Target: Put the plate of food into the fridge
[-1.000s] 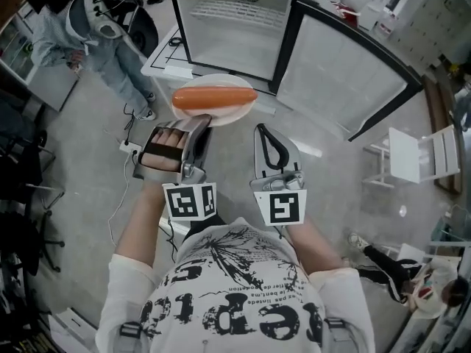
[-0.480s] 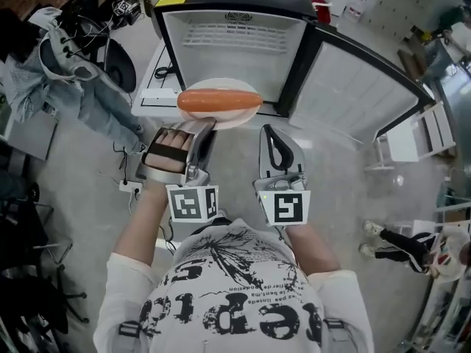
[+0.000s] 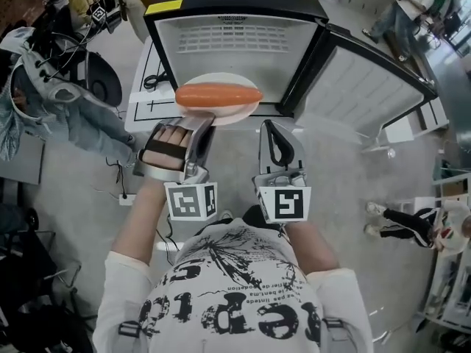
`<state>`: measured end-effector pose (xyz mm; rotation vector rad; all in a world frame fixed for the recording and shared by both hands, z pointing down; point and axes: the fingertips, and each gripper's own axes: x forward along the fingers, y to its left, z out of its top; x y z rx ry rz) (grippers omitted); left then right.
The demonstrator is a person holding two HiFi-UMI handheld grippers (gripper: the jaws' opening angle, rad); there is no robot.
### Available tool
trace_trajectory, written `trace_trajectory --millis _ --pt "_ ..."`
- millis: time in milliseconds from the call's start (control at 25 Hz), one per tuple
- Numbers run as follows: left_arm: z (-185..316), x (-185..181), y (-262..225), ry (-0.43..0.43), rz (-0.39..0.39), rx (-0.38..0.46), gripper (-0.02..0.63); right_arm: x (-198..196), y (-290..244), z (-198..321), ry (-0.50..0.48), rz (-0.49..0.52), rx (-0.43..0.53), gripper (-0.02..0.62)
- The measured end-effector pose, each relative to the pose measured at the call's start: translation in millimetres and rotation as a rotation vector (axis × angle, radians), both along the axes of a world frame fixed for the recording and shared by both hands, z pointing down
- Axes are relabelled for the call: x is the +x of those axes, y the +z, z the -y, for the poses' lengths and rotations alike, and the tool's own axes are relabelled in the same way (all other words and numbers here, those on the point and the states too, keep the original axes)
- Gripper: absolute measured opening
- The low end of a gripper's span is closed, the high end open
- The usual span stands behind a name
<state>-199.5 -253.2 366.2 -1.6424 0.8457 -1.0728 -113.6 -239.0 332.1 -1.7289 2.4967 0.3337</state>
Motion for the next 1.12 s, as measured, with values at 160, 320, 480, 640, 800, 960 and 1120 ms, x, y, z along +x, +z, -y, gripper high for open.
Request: trace_trajectory --millis 160,320,480,640,800,960,1120 --pt "25.0 1.5 5.0 0.019 -0.013 -0.017 0.031 -1.6 1.2 22.2 0.013 -0.001 -0.006 0.002" --pt "51.0 8.0 5.1 0.024 -0.025 -0.016 0.031 4.4 6.5 49.3 0.02 -0.011 -0.013 0.002" --pt "83.0 13.1 1.9 0.004 -0.006 -0.011 0.031 14.2 13.0 86.0 0.021 -0.009 -0.039 0.002" --pt "113.0 16.9 -2.6 -0.028 0.003 -0.001 0.031 22.5 8.9 119.3 0.002 0.001 -0.024 0.002" --pt "137.3 22.7 0.6 -0.064 -0.014 -0.002 0.031 32.7 9.0 151.1 -0.025 0.014 -0.02 0.002" --pt "162.1 27.1 2.9 -0.11 -0.017 -0.003 0.034 35.3 10.5 179.4 -0.071 0.005 -0.027 0.002" --pt "178.2 29.1 3.5 -0.136 -0.016 -0.008 0.034 34.9 13.7 199.1 -0.101 0.001 -0.038 0.002"
